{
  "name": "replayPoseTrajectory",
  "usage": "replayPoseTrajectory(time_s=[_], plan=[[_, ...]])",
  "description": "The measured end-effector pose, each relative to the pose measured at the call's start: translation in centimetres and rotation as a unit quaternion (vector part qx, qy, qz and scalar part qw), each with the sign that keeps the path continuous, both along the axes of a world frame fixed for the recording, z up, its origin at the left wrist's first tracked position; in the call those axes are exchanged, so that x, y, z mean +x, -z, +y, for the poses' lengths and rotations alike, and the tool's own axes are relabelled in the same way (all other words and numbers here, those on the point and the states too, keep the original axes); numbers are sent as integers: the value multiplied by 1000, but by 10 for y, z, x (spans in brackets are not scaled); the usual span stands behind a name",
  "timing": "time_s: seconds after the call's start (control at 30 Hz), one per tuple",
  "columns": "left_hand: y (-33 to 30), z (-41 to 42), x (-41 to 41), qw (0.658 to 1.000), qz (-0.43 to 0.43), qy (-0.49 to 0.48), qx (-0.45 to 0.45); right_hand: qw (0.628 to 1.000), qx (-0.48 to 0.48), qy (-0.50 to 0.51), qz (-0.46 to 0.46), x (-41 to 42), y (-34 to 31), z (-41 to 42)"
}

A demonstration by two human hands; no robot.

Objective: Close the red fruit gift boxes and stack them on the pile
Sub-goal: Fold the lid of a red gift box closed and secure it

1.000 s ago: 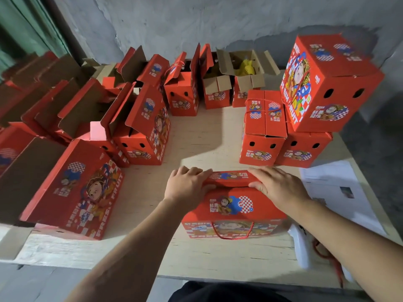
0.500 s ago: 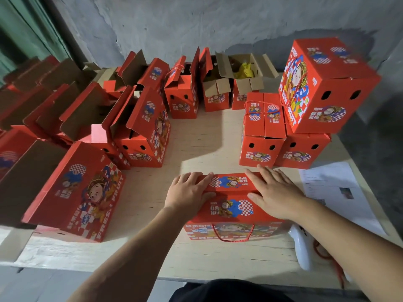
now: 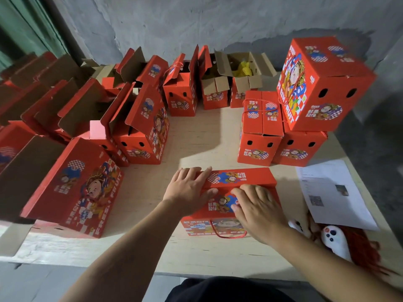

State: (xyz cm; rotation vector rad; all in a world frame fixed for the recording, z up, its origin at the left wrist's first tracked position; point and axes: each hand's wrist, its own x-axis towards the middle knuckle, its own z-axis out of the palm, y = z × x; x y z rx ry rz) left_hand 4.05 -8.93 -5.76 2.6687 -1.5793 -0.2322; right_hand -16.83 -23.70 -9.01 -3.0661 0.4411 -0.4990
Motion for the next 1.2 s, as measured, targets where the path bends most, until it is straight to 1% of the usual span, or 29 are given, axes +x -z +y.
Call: replayPoseTrajectory(time_s=[0.1, 0.2, 0.27, 0.37, 0.43, 0.57, 0.73, 0.87, 0.97, 1.1, 1.13, 1.2], plan=[[2, 3, -1, 999, -10, 29, 11, 1000, 23, 1, 2, -2, -5, 3], [-1, 3, 1, 998, -17, 50, 29, 996, 74, 29, -37, 0, -13, -2], [-3, 0, 2, 998, -12, 45, 38, 993, 94, 36, -60, -1, -17, -7], [-5, -2, 4, 999, -21, 29, 36, 995, 87, 27, -29, -9, -15, -2], [-10, -4, 10, 998, -36, 45, 32, 996, 83, 37, 0, -15, -12, 3], [-15, -7, 19, 997, -38, 59, 40, 993, 90, 59, 47, -14, -13, 6], [-3, -2, 6, 1000, -12, 19, 20, 995, 68, 61, 43, -13, -13, 8], [-4, -1, 7, 1000, -3, 17, 15, 995, 66, 65, 39, -12, -11, 9], [-7, -3, 11, 999, -37, 34, 15, 995, 74, 70, 23, -11, -12, 11], [-21, -13, 27, 992, -95, 86, 22, 989, 118, 83, 26, -5, -15, 15], [-25, -15, 32, 989, -115, 89, 13, 987, 130, 83, 33, -2, -16, 19], [-32, -20, 41, 987, -143, 66, -26, 985, 139, 85, 49, 6, -18, 26]])
